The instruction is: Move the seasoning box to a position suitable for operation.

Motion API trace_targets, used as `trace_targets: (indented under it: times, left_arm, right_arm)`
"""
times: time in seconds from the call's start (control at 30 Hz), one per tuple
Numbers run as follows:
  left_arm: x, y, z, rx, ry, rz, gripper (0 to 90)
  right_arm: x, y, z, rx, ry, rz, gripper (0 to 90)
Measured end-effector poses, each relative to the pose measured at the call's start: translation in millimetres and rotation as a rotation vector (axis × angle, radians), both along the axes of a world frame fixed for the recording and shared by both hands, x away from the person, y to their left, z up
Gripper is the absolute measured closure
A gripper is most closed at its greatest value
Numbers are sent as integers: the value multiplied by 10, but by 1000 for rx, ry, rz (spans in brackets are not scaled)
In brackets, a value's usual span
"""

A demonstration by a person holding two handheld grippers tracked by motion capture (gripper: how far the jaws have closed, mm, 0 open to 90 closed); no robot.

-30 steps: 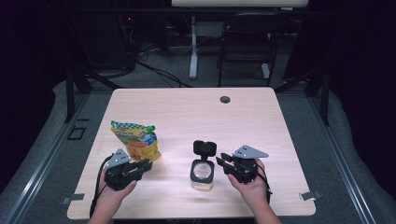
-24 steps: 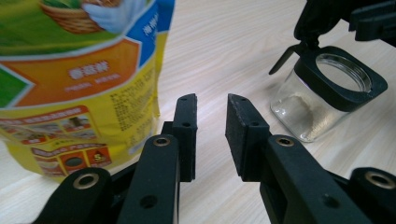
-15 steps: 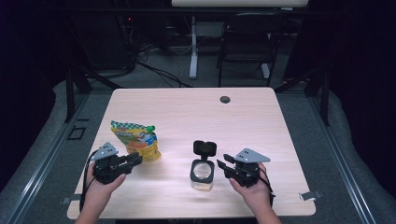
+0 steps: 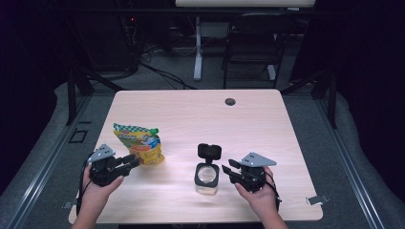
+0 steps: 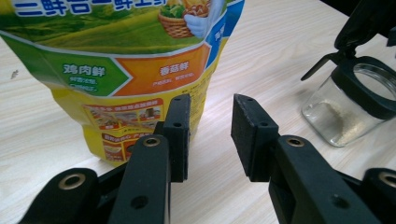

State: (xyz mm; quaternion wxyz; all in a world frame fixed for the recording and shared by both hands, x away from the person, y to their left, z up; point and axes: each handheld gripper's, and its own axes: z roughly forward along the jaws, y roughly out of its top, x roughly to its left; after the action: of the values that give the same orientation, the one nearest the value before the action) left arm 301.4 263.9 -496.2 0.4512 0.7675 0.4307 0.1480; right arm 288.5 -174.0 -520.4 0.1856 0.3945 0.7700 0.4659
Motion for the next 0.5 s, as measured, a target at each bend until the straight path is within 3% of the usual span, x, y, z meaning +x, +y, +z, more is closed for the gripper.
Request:
trace_targets:
  times: [0.5]
  left_arm:
    - [68, 134, -19, 13, 2, 30, 567]
  right_arm:
    - [4, -28, -17, 4, 11, -7, 627]
